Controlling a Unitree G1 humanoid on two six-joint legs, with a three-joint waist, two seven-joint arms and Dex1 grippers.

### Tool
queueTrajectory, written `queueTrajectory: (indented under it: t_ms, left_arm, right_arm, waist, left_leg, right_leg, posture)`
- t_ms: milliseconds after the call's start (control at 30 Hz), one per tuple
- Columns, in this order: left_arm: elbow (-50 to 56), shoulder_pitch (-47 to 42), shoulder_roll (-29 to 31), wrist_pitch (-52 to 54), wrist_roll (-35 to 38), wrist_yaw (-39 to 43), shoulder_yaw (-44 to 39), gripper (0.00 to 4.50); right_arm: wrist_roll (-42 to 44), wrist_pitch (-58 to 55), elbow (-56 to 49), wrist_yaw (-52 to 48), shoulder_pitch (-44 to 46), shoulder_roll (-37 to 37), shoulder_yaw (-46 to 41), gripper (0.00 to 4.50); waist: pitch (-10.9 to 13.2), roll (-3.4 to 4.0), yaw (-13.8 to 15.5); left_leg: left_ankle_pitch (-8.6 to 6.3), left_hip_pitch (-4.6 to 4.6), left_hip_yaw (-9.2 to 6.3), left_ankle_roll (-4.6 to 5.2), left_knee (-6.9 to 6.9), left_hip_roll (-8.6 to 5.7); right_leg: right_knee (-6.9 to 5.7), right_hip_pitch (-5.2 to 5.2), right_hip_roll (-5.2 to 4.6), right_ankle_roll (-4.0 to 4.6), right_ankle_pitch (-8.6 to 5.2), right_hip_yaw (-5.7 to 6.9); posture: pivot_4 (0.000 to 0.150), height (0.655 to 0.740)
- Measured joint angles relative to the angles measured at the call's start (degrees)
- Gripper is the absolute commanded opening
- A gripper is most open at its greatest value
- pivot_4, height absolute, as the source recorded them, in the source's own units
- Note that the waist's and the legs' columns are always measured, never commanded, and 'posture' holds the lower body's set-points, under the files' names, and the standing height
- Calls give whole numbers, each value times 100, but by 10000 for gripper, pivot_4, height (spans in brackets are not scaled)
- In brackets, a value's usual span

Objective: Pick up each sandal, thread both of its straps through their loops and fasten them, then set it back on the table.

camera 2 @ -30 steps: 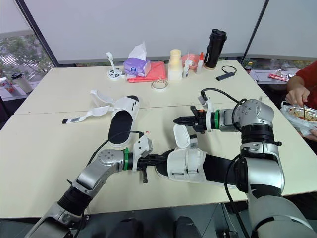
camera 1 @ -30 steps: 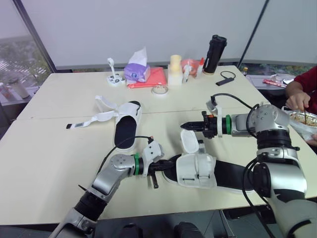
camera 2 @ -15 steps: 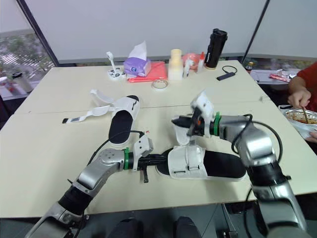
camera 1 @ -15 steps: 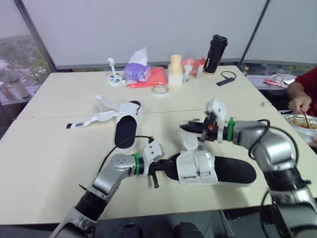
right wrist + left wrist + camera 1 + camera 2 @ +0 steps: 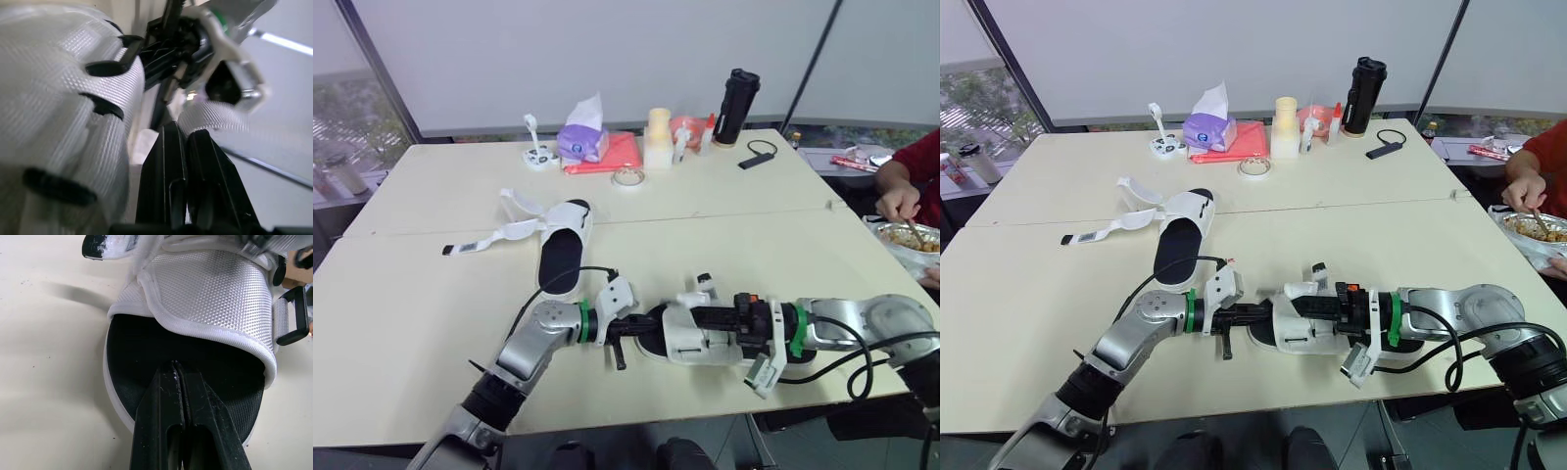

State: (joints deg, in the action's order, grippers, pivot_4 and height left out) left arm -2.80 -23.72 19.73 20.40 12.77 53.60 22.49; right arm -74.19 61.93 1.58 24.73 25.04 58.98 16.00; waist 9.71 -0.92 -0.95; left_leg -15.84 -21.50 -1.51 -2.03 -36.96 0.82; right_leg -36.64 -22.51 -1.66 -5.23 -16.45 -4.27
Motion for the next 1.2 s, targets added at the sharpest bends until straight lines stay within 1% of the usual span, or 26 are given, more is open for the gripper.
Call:
queueTrajectory:
  t_ms: [67,167,200,233,400,567,667,733,767,833,867,900,933,967,1000,1033,1100,1133,1167,1200]
  left_arm:
    - [-15,-12,0,0,0,22,0,0]
    - [-24,-30,0,0,0,35,-1,0]
    - [-24,-29,-1,0,2,38,-2,0]
    - [-24,-21,0,0,2,45,-6,0]
    - [-23,18,0,9,2,45,-35,0]
    - [-9,28,-6,49,30,47,-64,0]
    - [-16,16,-36,64,32,43,-72,0]
    - [-35,-3,-92,120,51,47,-81,0]
    - [-36,-1,-121,165,76,59,-95,0]
    - [-51,34,-89,193,139,119,-145,0]
    - [-64,27,-70,202,141,132,-159,0]
    - [-92,15,-75,204,141,133,-163,0]
    - [-129,-4,-89,204,140,133,-162,0]
    - [-159,-20,-100,203,140,132,-161,0]
    - [-177,-28,-112,199,139,133,-160,0]
    - [-211,-44,-125,189,139,144,-157,0]
    - [-260,-75,-148,177,139,158,-137,0]
    - [-275,-86,-160,175,139,159,-130,0]
    - [-281,-93,-164,174,139,161,-122,0]
    - [-291,-106,-183,169,138,162,-109,0]
  right_arm:
    - [-174,-70,130,346,114,23,51,160]
    - [-134,-190,299,489,206,5,58,160]
    - [-70,-220,327,491,209,0,58,6010]
    - [85,-256,340,477,210,-6,54,9401]
    - [569,-461,482,274,184,-7,-5,33457]
    - [829,-960,642,66,61,35,-316,33457]
    - [1201,-1346,788,-179,-254,108,-602,33457]
    - [1665,-1580,938,-474,-691,268,-903,33457]
    - [2000,-1659,976,-685,-1077,447,-1140,33457]
    - [2582,-1779,992,-1089,-1607,701,-1533,33457]
    - [2910,-1862,969,-1295,-1778,709,-1721,33457]
    - [3298,-1946,922,-1537,-1919,708,-1866,33457]
    - [3985,-2137,827,-1979,-2069,681,-1979,33457]
    - [4745,-2431,695,-2473,-2182,605,-2043,33457]
    - [5811,-3040,415,-3142,-2314,440,-2112,33457]
    - [7029,-3861,61,-3808,-2426,216,-2194,33457]
    - [9095,-5480,-635,-4752,-2511,49,-2255,33457]
    - [10226,-6486,-1061,-5079,-2493,52,-2374,33457]
    - [11053,-7231,-1358,-5235,-2441,69,-2512,33457]
    - [12159,-8162,-1705,-5389,-2412,217,-2714,33457]
  waist:
    - [0,0,-3]
    - [0,0,-6]
    - [0,0,-5]
    - [0,0,-8]
    - [0,-1,-25]
    - [0,0,-24]
    - [0,-1,-16]
    - [0,0,11]
    - [0,0,30]
    - [-1,2,-12]
    - [-1,1,-36]
    - [-1,2,-44]
    - [-1,1,-41]
    - [1,-3,-44]
    - [3,-8,-38]
    - [7,-16,-31]
    - [5,-4,-18]
    - [8,5,-12]
    - [5,10,-3]
    - [4,12,14]
  left_leg:
    - [0,0,1,1,0,0]
    - [-1,0,1,3,0,0]
    - [-1,0,1,4,0,0]
    - [-3,1,1,6,0,1]
    - [-3,8,0,7,-3,2]
    - [-3,8,0,8,-3,2]
    - [-3,8,0,8,-4,2]
    - [-4,5,0,9,-4,1]
    - [-7,3,2,16,-4,-1]
    - [-17,10,6,32,-4,0]
    - [-19,15,7,36,-5,2]
    - [-19,17,7,36,-5,2]
    - [-19,19,6,36,-7,2]
    - [-19,23,3,36,-12,3]
    - [-19,23,-4,36,-13,5]
    - [-19,22,-13,36,-17,10]
    - [-20,21,-16,37,-17,14]
    - [-20,19,-17,37,-18,16]
    - [-20,19,-19,37,-18,16]
    - [-20,19,-26,37,-19,17]
  right_leg:
    - [0,1,0,0,0,-1]
    - [0,2,1,0,0,-2]
    - [0,4,1,0,0,-1]
    - [0,5,1,0,0,-2]
    - [-4,12,2,-1,0,-2]
    - [-8,11,4,-1,1,-2]
    - [-7,13,4,-2,1,-2]
    - [-6,13,1,-2,1,-2]
    - [-6,14,1,-3,0,-1]
    - [-4,18,4,-4,1,-7]
    - [-4,21,10,-4,1,-15]
    - [-5,22,10,-4,1,-15]
    - [-6,26,11,-4,1,-15]
    - [-6,35,13,-5,1,-14]
    - [-5,41,13,-5,1,-12]
    - [-3,52,15,-6,2,-11]
    - [-1,68,8,-7,2,-2]
    - [0,67,2,-8,3,0]
    - [0,67,1,-7,2,1]
    - [1,62,-2,-6,2,2]
  posture:
    - [1500,7400]
    - [1500,7400]
    - [1500,7400]
    - [1500,7400]
    - [1500,7400]
    - [1500,7400]
    - [1500,7400]
    - [1500,7400]
    - [1500,7400]
    - [1500,7400]
    - [1500,7400]
    - [1500,7400]
    - [1500,7400]
    - [1500,7400]
    - [1500,7400]
    - [1500,7400]
    - [1500,7400]
    - [1500,7400]
    - [1500,7400]
    - [1500,7400]
